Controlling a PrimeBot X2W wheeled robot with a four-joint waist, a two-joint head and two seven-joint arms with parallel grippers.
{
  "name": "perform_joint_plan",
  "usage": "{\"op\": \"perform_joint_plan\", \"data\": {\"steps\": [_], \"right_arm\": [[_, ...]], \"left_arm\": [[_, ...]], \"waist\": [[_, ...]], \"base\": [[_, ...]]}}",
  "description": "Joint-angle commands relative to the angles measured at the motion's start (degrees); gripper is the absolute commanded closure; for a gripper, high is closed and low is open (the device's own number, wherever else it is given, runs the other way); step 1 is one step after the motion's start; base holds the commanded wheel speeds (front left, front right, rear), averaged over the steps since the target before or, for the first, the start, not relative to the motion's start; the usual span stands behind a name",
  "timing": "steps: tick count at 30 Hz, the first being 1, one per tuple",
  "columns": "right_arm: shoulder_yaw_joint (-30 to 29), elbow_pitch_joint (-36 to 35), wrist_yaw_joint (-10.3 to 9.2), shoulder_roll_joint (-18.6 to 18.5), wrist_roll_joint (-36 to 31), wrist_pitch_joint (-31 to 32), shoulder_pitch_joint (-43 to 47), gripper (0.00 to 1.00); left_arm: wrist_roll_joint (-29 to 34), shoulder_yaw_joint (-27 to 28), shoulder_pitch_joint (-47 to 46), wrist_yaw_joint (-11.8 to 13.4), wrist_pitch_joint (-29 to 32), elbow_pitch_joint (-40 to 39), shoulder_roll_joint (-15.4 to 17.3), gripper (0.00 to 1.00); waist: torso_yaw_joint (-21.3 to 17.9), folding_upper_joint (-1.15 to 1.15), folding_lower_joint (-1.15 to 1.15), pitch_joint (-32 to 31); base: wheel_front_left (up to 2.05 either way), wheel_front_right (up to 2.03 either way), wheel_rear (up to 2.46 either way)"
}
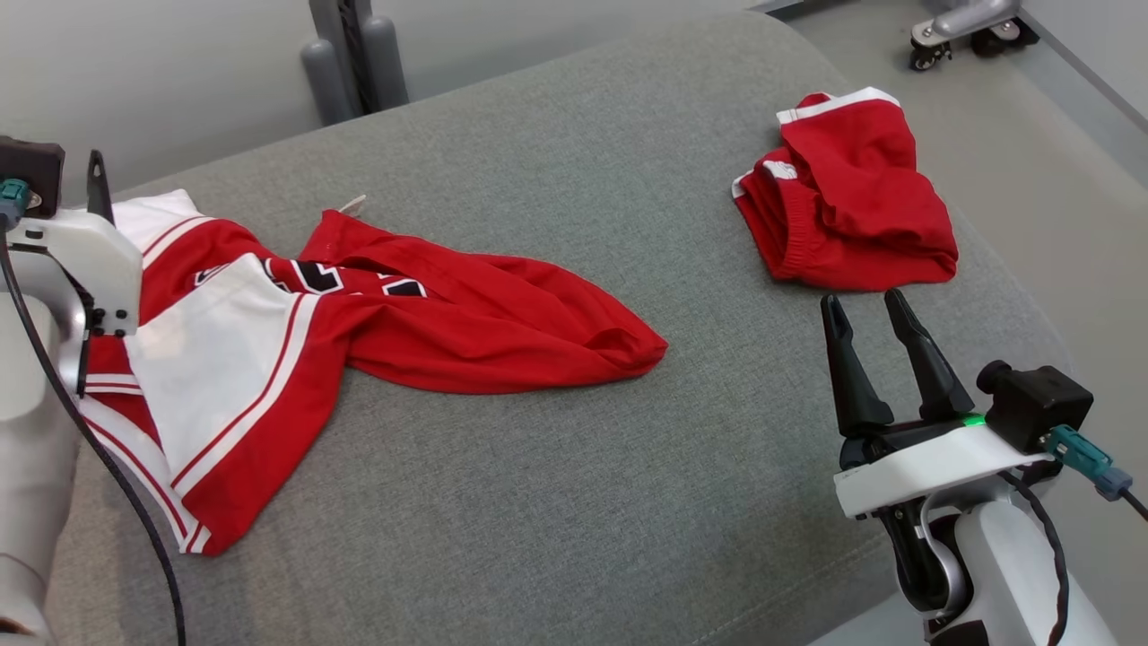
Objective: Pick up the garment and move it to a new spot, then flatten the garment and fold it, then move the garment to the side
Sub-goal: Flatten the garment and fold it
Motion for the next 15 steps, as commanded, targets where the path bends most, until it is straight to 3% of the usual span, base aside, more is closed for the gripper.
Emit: {"op": "perform_joint_plan", "data": {"steps": [1,9,15], "right_arm": [[0.1,0.2,0.00,-0.7,-0.6,0.0,0.0,0.00],[0.9,1.0,0.00,-2.8,-1.6,0.0,1.0,0.00],[-0.6,0.8,0.00,-4.1,-1.8,0.0,2.6,0.00]], "left_arm": [[-0.9,0.5,1.0,0.2,-0.8,-0.5,-0.4,0.00],[-4.8,3.6,7.8,0.5,-2.4,-5.1,-2.2,0.00],[-6.6,6.3,17.7,2.6,-2.5,-18.4,-4.8,0.00]], "waist": [[0.6,0.00,0.00,-1.0],[3.2,0.00,0.00,-4.8],[7.9,0.00,0.00,-7.2]], "base": [[0.00,0.00,0.00],[0.00,0.00,0.00],[0.00,0.00,0.00]]}}
